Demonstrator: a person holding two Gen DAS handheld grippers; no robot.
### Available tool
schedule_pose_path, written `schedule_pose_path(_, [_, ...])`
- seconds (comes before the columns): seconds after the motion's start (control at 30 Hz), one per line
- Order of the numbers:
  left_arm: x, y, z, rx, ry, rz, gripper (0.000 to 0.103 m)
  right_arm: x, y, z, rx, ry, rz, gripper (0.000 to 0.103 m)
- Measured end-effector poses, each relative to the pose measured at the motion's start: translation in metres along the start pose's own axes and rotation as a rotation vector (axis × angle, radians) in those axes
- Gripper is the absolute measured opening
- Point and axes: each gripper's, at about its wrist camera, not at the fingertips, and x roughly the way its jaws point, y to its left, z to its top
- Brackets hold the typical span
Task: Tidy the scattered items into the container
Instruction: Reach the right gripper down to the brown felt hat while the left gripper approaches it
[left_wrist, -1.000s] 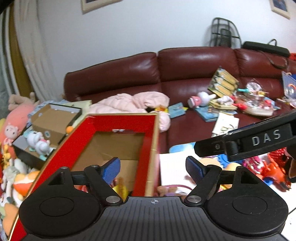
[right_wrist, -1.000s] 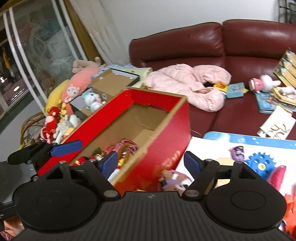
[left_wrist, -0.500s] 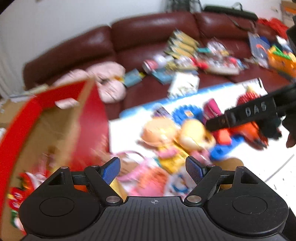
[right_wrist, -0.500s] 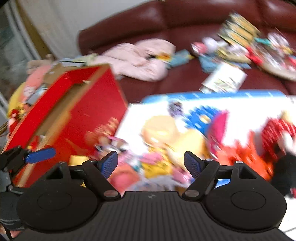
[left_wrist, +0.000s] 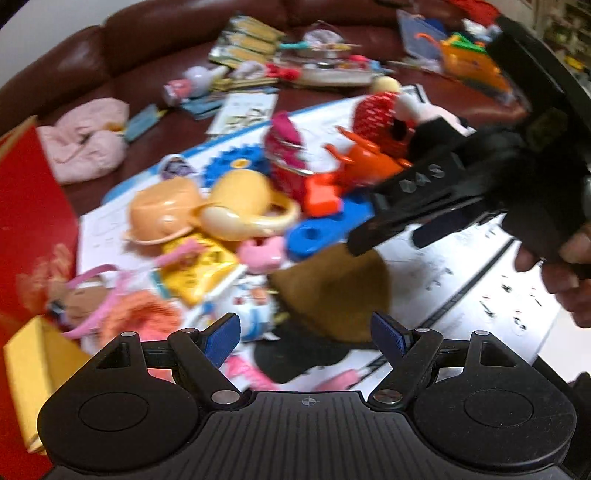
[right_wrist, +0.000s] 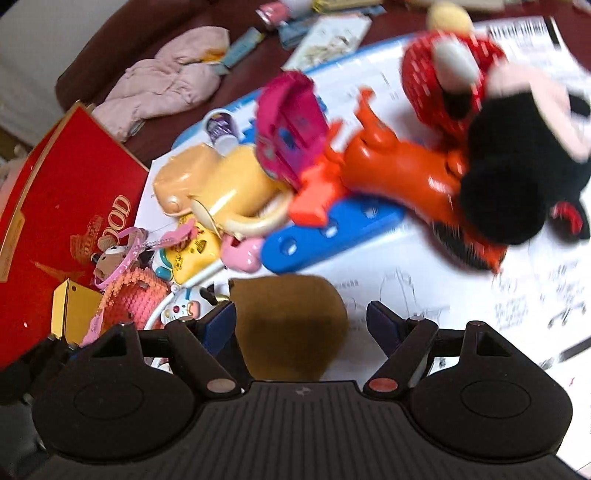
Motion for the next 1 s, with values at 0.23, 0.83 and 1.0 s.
schedule_pose_path(0.23, [0.024,-0.015,0.000,0.041,0.022,-0.050,0.087,0.013,-0.009,-0.001,0.042,0.029,0.043,0.081])
schedule_pose_path(0.83, [0.072,-0.015,0.007,0.148,0.052,-0.086,0.087,0.031,-0.029,-0.010,0.111,0.041,0.151,0.077])
schedule_pose_path(1.0, [0.079,-0.013,0.003,0.154,0.054,-0.099,0.094,0.034,-0.025,-0.011,0.109,0.012,0.124,0.059])
